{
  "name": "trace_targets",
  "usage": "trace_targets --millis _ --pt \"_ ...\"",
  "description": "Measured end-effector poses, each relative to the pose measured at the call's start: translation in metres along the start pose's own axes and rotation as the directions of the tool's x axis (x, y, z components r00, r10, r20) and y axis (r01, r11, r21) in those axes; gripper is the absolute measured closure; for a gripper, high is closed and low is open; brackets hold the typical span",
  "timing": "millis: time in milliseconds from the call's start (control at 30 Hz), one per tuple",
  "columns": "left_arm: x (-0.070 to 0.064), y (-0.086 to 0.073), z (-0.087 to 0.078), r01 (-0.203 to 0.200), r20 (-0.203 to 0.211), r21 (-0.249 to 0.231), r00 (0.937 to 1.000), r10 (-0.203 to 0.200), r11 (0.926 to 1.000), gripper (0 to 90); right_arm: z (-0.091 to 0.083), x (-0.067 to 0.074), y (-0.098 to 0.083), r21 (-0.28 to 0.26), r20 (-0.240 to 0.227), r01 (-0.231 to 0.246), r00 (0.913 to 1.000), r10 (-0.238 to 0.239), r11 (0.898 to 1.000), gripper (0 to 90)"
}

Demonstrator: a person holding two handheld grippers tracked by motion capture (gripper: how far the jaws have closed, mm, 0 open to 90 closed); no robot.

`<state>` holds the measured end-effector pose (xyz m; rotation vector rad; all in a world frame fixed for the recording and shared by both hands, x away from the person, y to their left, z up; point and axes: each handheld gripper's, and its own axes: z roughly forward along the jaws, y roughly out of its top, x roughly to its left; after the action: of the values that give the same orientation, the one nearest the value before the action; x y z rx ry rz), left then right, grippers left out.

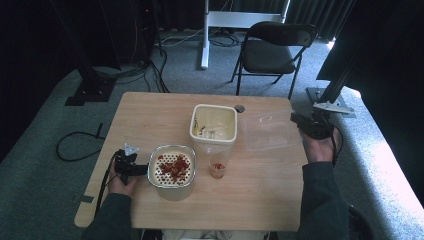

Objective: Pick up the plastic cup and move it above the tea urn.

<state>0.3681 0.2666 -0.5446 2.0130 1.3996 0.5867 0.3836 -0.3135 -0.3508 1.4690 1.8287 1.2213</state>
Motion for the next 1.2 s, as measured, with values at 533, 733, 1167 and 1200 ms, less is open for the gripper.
trace_targets --millis 533,733,1167,1200 --pt "0.000 0.000 0.000 0.000 -0.001 -0.002 1.0000 0.000 1.0000 9.9 0.042 0.032 0.033 0.015 -0.105 -0.057 0.9928 0.059 0.998 83.8" --pt "0.000 0.000 0.000 0.000 -0.002 -0.002 1.0000 0.000 1.0000 9.9 0.073 0.058 0.042 0.051 -0.138 -0.063 0.9880 0.070 0.997 83.6" --pt "0.000 0.000 0.000 0.000 -0.001 -0.002 1.0000 0.000 1.0000 9.9 0.109 0.099 0.043 0.062 -0.234 -0.080 0.9679 0.092 0.995 54.7" --pt "0.000 0.000 0.000 -0.001 -0.001 -0.002 1.0000 0.001 1.0000 9.9 0.108 0.100 0.043 0.055 -0.238 -0.076 0.9673 0.087 0.996 54.3"
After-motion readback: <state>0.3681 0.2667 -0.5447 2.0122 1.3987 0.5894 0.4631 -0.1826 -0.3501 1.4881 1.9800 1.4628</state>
